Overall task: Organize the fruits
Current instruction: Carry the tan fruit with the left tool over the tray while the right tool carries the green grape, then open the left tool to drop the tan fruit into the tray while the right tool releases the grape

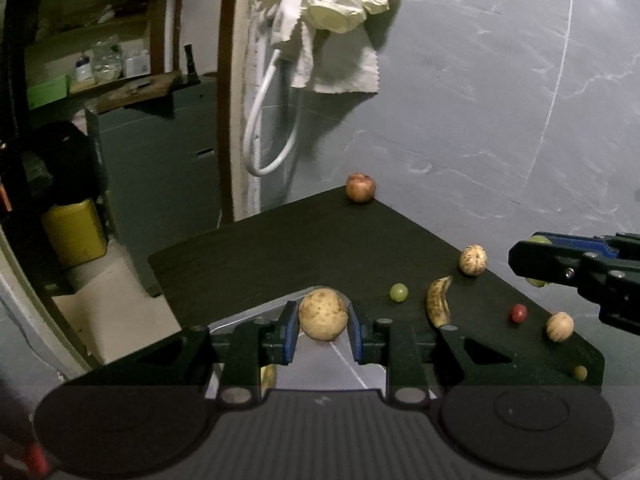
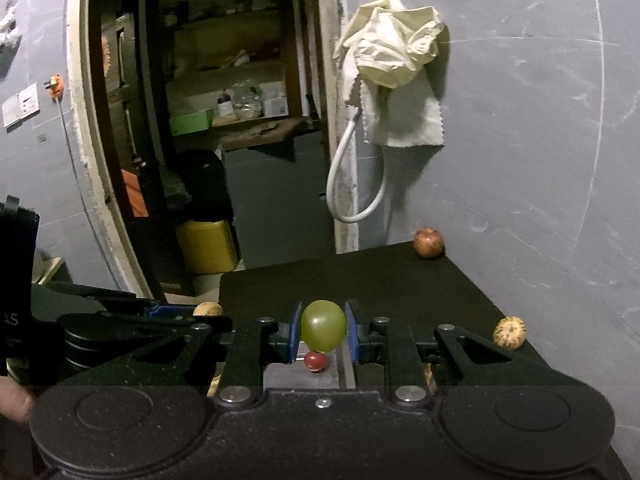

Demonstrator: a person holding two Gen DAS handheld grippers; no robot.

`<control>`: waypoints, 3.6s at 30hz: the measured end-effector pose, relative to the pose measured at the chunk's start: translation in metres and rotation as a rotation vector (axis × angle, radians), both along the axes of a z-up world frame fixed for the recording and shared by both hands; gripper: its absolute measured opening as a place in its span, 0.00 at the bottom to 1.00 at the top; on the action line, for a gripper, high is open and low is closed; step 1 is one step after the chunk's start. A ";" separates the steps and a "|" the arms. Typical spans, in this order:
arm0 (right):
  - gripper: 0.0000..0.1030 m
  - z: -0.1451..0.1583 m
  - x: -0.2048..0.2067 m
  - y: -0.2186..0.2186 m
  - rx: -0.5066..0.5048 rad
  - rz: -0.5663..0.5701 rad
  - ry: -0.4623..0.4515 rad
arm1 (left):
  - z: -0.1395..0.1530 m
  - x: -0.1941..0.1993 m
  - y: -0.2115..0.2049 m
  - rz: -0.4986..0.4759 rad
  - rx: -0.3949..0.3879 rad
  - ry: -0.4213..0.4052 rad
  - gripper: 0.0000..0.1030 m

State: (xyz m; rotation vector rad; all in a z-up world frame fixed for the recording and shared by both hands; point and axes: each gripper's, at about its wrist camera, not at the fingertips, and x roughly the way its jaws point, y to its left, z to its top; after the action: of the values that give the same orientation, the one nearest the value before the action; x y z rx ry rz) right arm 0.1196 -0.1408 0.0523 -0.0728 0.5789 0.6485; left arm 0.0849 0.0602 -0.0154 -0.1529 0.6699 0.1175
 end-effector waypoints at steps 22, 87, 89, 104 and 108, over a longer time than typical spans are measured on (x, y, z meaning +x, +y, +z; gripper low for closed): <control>0.24 -0.026 0.000 0.021 -0.054 0.056 0.074 | -0.042 -0.016 0.018 0.057 -0.076 0.089 0.27; 0.32 -0.185 0.076 0.082 -0.235 0.095 0.324 | -0.135 0.135 0.049 -0.186 -0.127 0.332 0.34; 0.33 -0.181 0.076 0.079 -0.232 0.091 0.318 | -0.131 0.134 0.049 -0.185 -0.129 0.323 0.40; 0.86 -0.130 0.055 0.034 -0.155 0.000 0.272 | -0.083 0.106 0.046 -0.153 -0.182 0.196 0.91; 0.94 -0.112 0.043 0.014 -0.137 -0.032 0.245 | -0.067 0.090 0.037 -0.156 -0.221 0.143 0.99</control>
State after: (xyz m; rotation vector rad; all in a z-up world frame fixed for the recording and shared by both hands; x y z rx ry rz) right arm 0.1624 -0.1263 -0.0596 -0.1128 0.8593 0.5904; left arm 0.1745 0.0976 -0.0822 -0.3057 0.8343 -0.0970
